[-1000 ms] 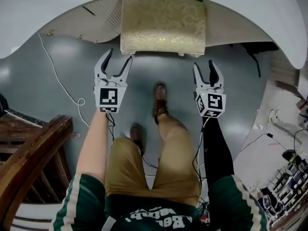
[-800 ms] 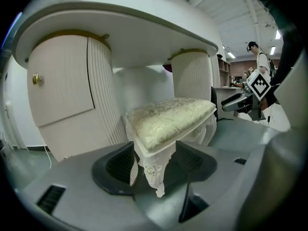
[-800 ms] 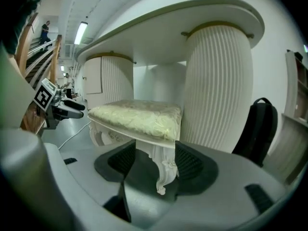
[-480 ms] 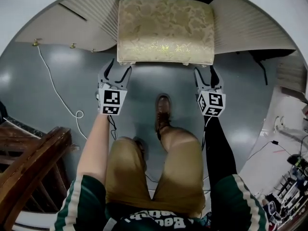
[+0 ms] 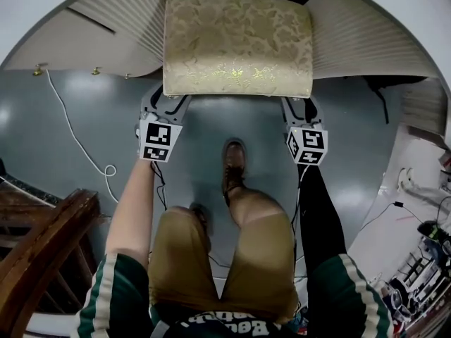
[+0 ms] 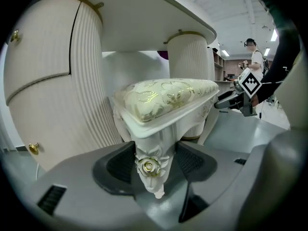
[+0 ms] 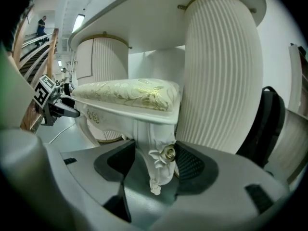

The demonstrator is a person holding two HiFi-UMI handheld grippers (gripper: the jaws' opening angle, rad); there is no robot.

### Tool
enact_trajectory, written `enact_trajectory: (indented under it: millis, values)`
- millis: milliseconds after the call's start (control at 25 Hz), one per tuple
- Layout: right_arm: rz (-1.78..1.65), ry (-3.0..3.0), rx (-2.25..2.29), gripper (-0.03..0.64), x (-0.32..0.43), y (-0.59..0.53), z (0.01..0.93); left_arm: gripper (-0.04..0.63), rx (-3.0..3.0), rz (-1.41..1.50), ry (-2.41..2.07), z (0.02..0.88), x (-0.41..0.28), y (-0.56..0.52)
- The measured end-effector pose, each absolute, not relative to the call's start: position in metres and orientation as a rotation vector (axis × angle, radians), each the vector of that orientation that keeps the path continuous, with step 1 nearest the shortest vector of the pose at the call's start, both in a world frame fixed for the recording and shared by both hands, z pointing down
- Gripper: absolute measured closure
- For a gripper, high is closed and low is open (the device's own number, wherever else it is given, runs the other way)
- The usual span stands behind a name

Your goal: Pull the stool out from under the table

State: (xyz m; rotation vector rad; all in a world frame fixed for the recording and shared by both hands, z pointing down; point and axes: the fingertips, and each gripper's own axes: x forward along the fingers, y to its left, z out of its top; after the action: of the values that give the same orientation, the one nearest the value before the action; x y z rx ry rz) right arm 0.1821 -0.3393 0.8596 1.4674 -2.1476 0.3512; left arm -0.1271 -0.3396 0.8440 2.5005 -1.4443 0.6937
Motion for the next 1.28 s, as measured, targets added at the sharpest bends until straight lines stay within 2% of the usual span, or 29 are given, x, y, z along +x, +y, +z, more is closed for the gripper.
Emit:
enact_trajectory:
  millis: [880, 1280]
  values:
    - [0.381, -2.04, 1.565, 0.357, 0.183, -0.334, 0.843, 0.319, 2.46, 0.698, -1.46, 0.827, -0.126, -0.335]
    - [0.418, -1.996, 1.552, 0.358, 0.178, -0.295, 0.843, 0.319, 2.419, 0.73, -1.433, 0.828, -0.13, -0.301]
